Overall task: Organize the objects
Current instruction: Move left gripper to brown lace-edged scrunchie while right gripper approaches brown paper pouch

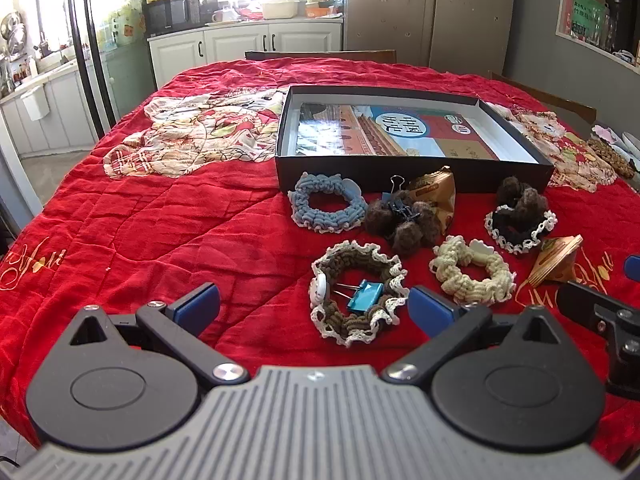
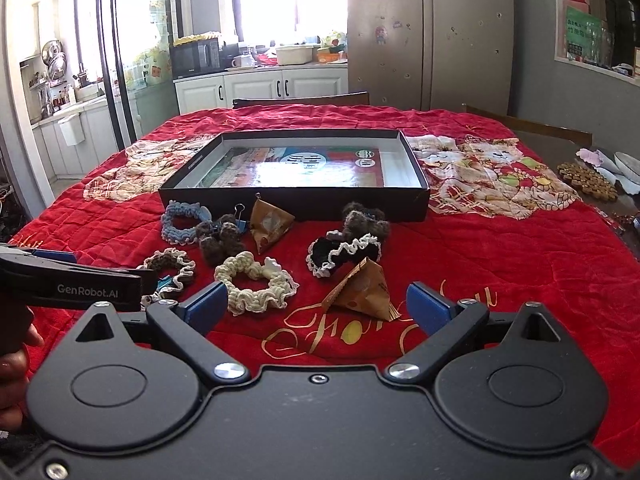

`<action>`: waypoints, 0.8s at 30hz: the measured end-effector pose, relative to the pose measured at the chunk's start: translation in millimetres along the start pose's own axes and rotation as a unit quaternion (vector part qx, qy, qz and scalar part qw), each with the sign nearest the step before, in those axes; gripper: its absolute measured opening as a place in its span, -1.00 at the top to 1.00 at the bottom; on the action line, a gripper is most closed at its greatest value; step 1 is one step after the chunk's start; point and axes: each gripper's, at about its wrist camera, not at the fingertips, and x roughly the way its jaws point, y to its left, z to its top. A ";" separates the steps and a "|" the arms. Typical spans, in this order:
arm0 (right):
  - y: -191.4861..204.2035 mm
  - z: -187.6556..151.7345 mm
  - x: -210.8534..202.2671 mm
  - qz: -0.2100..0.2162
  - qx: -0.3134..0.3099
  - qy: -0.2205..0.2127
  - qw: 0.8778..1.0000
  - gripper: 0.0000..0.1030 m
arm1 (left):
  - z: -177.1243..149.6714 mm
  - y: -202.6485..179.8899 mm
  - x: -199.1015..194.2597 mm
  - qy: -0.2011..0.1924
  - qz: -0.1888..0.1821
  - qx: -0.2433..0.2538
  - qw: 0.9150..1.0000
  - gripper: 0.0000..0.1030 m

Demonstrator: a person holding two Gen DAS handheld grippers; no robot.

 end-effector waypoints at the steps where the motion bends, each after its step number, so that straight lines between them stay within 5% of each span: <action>1: 0.0 -0.3 0.7 -0.001 0.000 0.000 1.000 -0.86 | 0.1 -0.3 1.0 0.001 0.000 0.001 1.000 -1.00; 24: -27.1 -2.6 42.6 -0.029 -0.001 0.014 0.999 -0.53 | -2.3 -0.6 35.4 0.008 -0.036 0.060 0.997 -1.00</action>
